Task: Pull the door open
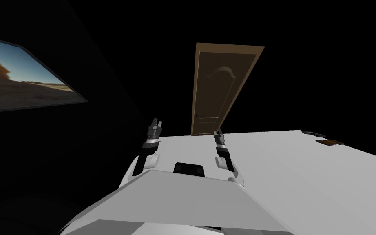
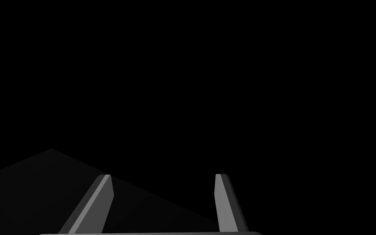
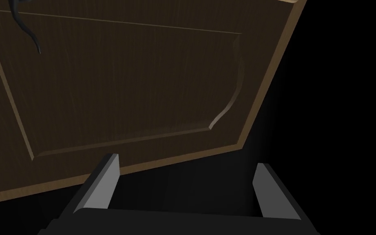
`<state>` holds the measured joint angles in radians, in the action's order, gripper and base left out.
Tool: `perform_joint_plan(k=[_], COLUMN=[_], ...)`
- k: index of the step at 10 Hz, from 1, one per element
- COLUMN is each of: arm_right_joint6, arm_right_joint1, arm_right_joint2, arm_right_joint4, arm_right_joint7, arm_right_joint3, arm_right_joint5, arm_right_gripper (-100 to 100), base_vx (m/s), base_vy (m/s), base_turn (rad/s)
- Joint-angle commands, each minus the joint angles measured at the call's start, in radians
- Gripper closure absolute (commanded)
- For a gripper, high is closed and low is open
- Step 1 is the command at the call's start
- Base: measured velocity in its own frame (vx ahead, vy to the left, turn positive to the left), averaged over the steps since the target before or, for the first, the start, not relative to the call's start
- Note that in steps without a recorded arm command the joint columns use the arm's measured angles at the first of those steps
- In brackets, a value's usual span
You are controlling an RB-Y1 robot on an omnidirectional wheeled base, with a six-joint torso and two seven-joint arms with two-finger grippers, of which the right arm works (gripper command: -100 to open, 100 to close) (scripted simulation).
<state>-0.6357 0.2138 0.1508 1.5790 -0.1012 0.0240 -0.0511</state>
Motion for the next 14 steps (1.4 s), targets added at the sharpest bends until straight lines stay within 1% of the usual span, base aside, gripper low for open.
perform_joint_plan(k=[1, 3, 4, 6, 7, 11, 12, 14], arm_right_joint6=[0.002, -0.001, -0.001, -0.003, -0.003, -0.009, -0.009, -0.012], arm_right_joint1=[-0.024, -0.051, -0.051, -0.078, -0.078, -0.131, -0.131, -0.158], arm_right_joint2=[0.01, 0.02, 0.02, 0.031, 0.031, 0.051, 0.051, 0.061], arm_right_joint4=[-0.05, -0.11, -0.115, -0.176, -0.179, -0.299, -0.307, -0.369], arm_right_joint7=[0.003, 0.008, 0.008, 0.012, 0.012, 0.022, 0.022, 0.027], arm_right_joint3=[0.009, 0.017, 0.017, 0.026, 0.026, 0.043, 0.043, 0.052], arm_right_joint5=[-0.008, -0.016, -0.016, -0.024, -0.024, -0.041, -0.041, -0.049], arm_right_gripper=[-100, -100, -100, -100, -100, -100, -100, -100], base_vx=[0.095, 0.103, 0.073, 0.073, 0.059, 0.081, 0.074, 0.064], base_vy=[-0.002, -0.012, -0.012, -0.006, -0.011, -0.014, -0.013, -0.008], base_turn=[0.13, 0.152, 0.037, 0.118, 0.042, 0.13, 0.037, 0.101])
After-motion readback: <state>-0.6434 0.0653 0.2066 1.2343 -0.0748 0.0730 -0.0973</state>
